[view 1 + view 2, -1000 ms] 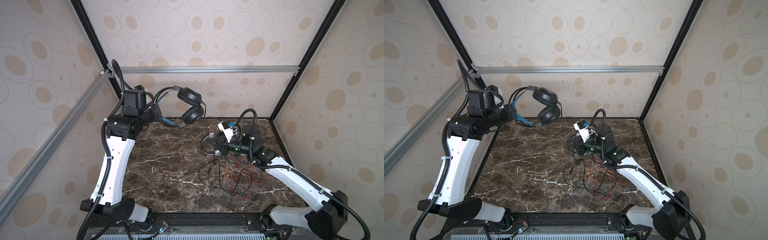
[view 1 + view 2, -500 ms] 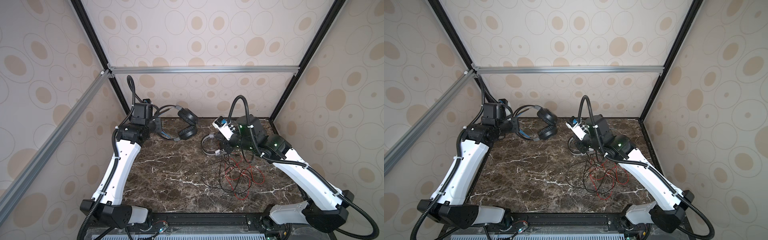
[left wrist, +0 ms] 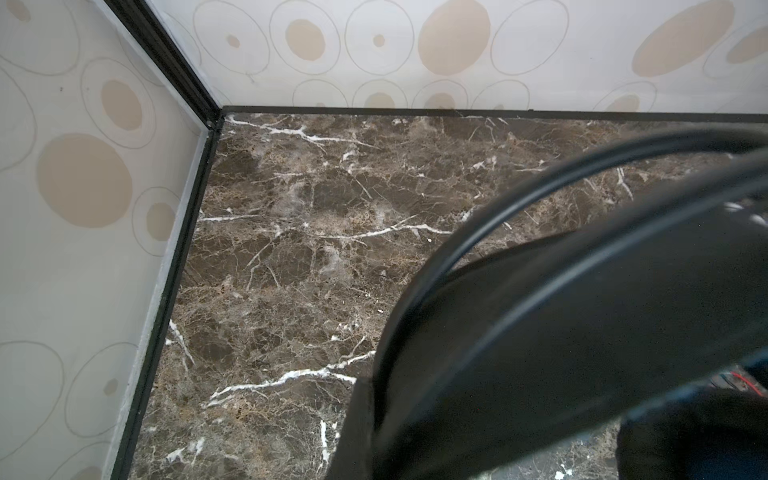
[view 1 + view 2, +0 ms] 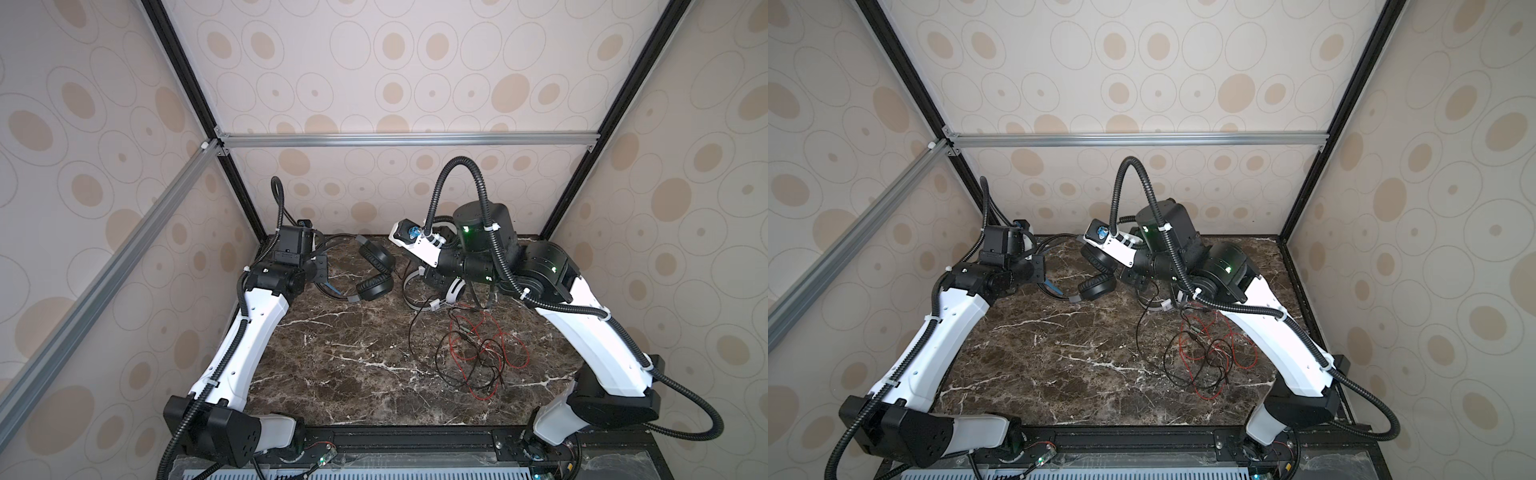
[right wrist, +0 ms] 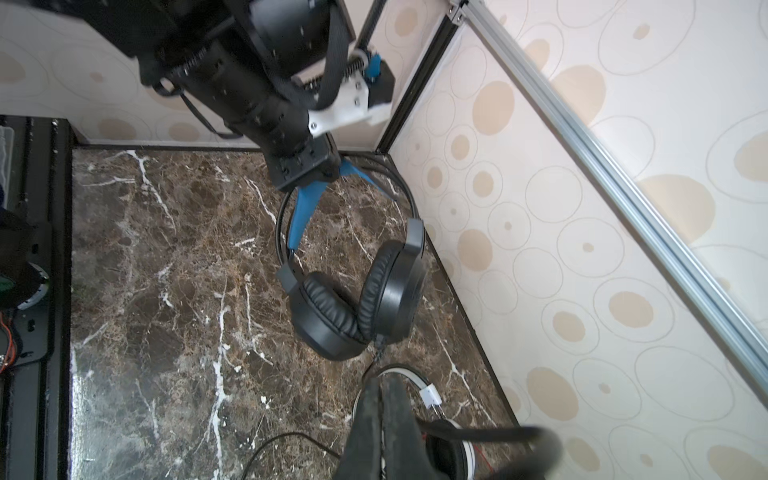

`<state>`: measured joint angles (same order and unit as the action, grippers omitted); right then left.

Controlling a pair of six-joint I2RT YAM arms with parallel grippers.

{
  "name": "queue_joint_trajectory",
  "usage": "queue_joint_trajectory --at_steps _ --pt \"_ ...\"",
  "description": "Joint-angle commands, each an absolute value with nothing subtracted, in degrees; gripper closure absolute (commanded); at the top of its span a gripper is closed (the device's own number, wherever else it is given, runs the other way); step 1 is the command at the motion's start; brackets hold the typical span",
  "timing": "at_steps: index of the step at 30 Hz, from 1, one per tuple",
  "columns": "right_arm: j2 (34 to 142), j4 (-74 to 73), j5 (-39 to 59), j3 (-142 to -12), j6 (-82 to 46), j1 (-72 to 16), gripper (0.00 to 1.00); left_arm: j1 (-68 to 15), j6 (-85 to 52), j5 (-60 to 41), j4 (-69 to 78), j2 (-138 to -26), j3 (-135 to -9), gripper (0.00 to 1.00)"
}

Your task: Wrap the headphones

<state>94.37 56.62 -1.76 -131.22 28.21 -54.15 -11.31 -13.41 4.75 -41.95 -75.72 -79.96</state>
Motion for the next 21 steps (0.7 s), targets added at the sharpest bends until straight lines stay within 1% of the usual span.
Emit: queue_joint_trajectory --at_steps 1,6,10,14,17,21 --pt "98.73 62.68 3.77 -138.77 30.27 -55.48 1.0 -11.31 -12.28 2.44 -36.86 -73.24 -79.71 1.0" --pt "100.85 59.91 8.3 -142.67 27.45 -55.8 1.0 -12.24 -10.95 0.18 -35.24 -72.42 -77.41 1.0" --pt "102.63 59.77 10.56 -145.6 25.4 -55.82 1.0 -14.6 -8.68 1.05 -36.25 -72.34 -76.62 1.0" --pt "103.68 61.39 11.54 -145.63 24.48 -55.81 1.0 -16.15 -6.63 1.35 -36.24 -70.44 -74.66 1.0" --pt "102.79 62.89 9.07 -142.41 25.37 -55.86 1.0 -16.25 -6.21 3.98 -37.11 -68.6 -73.4 1.0" --pt "100.72 64.39 4.85 -138.41 26.18 -55.81 0.99 -16.28 -7.34 14.15 -39.06 -66.03 -73.97 1.0"
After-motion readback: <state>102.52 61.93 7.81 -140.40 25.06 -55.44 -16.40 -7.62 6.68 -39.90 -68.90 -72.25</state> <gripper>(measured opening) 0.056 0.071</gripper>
